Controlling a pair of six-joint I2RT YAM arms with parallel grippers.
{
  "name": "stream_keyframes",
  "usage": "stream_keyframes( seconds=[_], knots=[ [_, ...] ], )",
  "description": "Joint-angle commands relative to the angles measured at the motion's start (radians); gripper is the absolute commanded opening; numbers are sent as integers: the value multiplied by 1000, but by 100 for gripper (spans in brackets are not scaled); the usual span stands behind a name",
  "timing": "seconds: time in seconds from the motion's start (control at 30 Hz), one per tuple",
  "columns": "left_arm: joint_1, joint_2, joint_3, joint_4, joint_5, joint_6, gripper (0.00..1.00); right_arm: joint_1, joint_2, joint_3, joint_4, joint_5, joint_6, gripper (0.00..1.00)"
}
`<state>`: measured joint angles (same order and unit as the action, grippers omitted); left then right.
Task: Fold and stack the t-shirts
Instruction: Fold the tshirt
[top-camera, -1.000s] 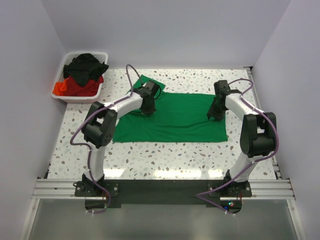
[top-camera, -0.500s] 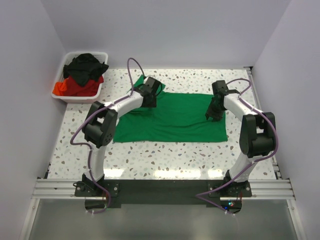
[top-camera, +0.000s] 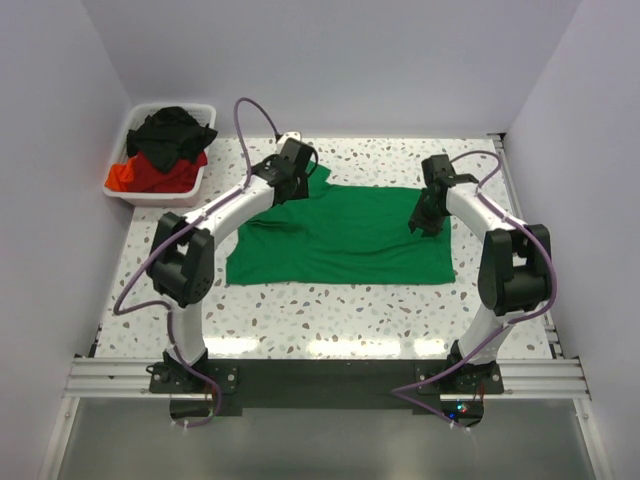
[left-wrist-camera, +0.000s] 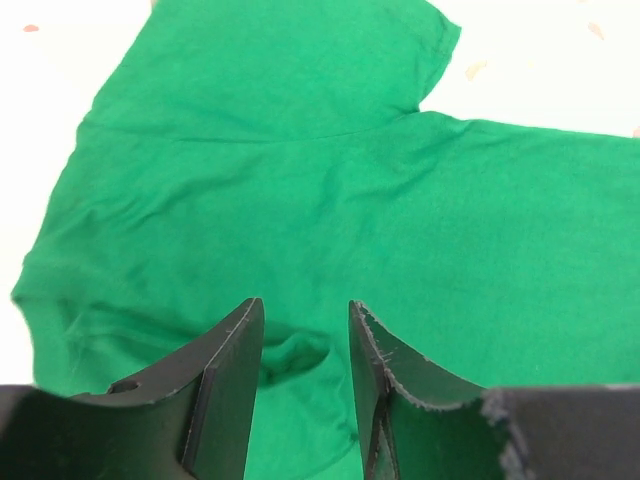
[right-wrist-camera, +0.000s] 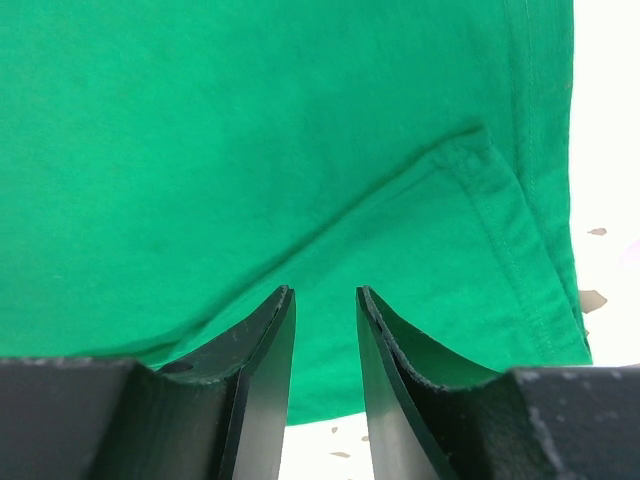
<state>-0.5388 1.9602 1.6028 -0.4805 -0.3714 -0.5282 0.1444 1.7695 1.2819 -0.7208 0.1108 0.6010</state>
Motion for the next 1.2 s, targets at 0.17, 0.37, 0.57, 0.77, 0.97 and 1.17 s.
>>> stream_keyframes(
  seconds=[0.17, 0.37, 0.57, 0.77, 0.97, 1.17],
  knots=[
    [22, -124, -75, -236, -35, -111, 40, 29, 11, 71, -9, 10, 29, 35],
    [34, -136, -161, -228, 20, -145, 36, 35, 2, 51, -6, 18, 29, 35],
    [54, -106, -181, -198, 49, -144, 37, 35, 4, 51, -8, 18, 25, 35],
    [77, -34, -195, -162, 115, -142, 36, 35, 11, 73, -19, 21, 20, 35],
    [83, -3, -193, -164, 120, -148, 36, 35, 22, 96, -25, 18, 17, 35],
    [103, 20, -173, -124, 95, -131, 36, 35, 34, 105, -28, 20, 13, 35]
  ],
)
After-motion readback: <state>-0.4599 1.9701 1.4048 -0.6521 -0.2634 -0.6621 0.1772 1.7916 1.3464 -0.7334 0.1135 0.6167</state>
